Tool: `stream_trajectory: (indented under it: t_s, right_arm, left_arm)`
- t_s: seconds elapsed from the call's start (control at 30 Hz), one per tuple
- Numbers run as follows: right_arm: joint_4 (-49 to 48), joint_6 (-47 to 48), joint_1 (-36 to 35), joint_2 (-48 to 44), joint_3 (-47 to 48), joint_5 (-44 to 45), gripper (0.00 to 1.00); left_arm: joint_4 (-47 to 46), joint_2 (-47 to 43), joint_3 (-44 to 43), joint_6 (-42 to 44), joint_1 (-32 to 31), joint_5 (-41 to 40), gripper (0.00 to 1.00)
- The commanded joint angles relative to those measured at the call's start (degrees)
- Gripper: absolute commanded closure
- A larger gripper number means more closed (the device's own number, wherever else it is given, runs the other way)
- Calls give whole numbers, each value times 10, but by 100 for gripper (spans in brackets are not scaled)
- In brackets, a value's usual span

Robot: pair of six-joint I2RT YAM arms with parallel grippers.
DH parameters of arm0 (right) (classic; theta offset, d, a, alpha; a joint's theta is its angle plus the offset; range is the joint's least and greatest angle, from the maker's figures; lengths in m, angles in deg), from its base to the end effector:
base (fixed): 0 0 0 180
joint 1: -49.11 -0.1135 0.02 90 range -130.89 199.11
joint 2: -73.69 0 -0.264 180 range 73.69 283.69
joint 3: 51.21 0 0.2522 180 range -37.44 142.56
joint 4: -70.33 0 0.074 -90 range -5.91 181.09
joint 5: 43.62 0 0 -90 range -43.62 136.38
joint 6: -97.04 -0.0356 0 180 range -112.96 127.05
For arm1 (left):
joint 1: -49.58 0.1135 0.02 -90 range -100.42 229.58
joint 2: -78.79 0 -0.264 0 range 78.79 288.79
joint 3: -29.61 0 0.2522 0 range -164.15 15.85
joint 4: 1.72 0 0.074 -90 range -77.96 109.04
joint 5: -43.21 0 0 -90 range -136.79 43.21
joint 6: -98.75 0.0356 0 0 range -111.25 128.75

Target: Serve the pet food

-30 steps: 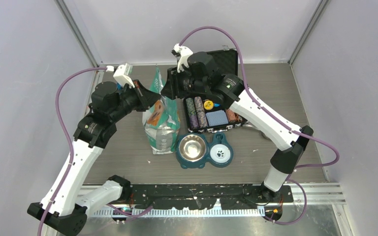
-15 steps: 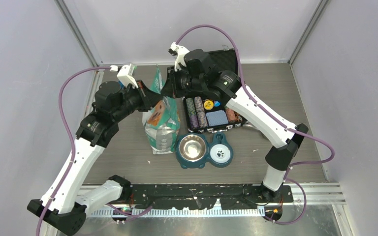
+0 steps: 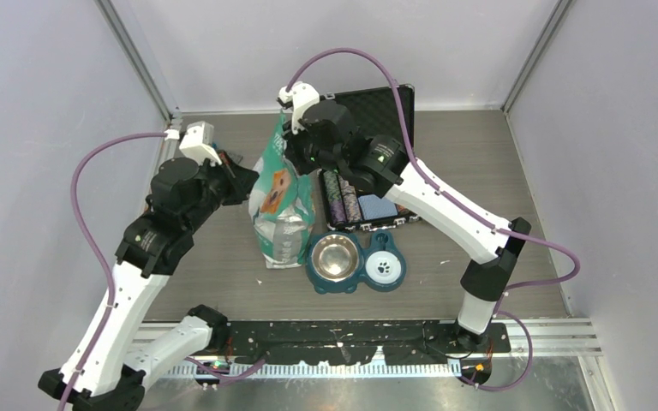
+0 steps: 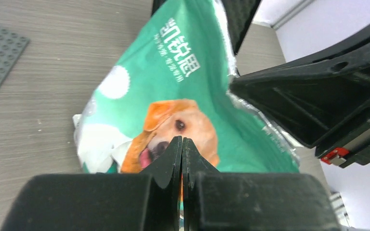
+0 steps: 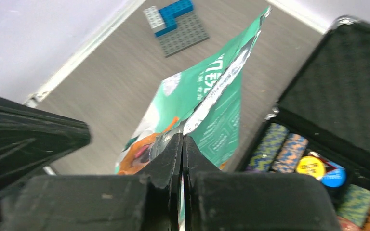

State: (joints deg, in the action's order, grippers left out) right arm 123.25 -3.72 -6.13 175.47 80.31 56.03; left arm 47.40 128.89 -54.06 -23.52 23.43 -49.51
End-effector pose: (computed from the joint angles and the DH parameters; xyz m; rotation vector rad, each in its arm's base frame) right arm 0.2291 0.3196 0.4541 -0.6582 1.9057 0.5807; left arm 0.1501 -0.0718 0.4261 -0.1353 1.8901 -0.6632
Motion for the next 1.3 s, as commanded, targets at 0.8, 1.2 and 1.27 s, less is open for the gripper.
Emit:
stream_trajectory:
  t_s: [0.8,1.2,1.27]
  right_arm:
    - [-250,-144,86,-145,-236,-245,95]
    - [-283,-184,102,-159,-266,-270,95]
    - [-283,-185,103,-160,-268,-268,95]
  left_arm:
    - [-45,123,-104,-18,-1,81,21]
    - [-17,137,-104,-13,-1,78,41]
    - [-19,126,-90,-16,-1,71,41]
